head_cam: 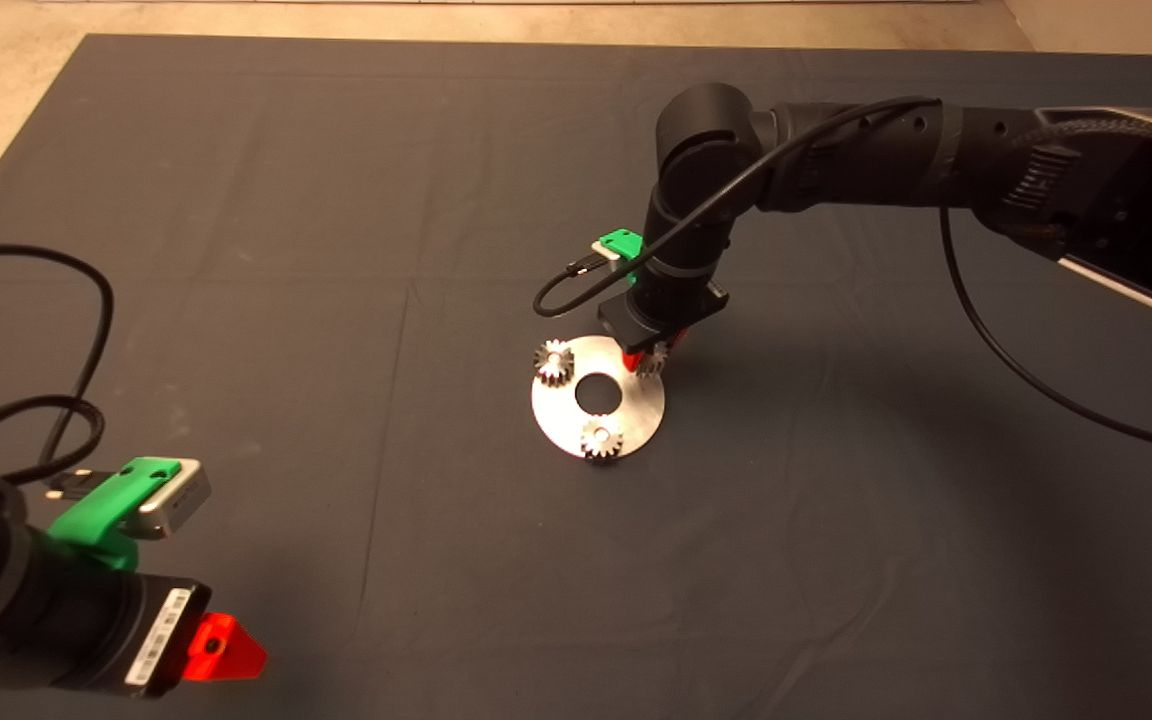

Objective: Install three planetary gears onto the carrier pins

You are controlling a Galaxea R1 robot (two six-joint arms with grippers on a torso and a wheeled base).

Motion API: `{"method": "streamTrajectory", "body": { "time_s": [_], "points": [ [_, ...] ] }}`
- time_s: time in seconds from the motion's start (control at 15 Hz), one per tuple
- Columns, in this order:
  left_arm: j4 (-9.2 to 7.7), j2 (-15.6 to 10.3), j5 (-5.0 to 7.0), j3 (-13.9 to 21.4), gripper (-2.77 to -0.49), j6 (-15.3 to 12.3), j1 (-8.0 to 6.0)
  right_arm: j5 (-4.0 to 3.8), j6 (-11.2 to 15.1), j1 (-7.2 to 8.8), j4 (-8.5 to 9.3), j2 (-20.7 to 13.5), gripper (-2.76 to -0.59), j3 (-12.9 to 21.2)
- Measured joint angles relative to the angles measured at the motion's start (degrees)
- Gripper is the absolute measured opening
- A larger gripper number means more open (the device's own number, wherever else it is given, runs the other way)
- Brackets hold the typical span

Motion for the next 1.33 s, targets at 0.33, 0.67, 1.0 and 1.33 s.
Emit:
{"method": "streamTrajectory", "body": {
  "time_s": [0.33,0.67,1.0,1.33],
  "points": [
    [0.0,0.0,0.0,0.0,-0.49,0.0,0.0,0.0,0.0,-0.33,-0.17,0.1,-2.31,0.0],
    [-0.05,0.0,0.0,0.0,-0.49,0.0,0.0,0.0,0.0,-0.3,-0.2,0.1,-2.31,0.0],
    [-0.07,0.0,0.0,0.0,-0.49,0.0,0.0,0.0,0.0,-0.31,-0.2,0.1,-2.31,0.0],
    [-0.08,0.0,0.0,0.0,-0.49,0.0,0.0,0.0,0.0,-0.33,-0.2,0.1,-2.31,0.0]
  ]
}}
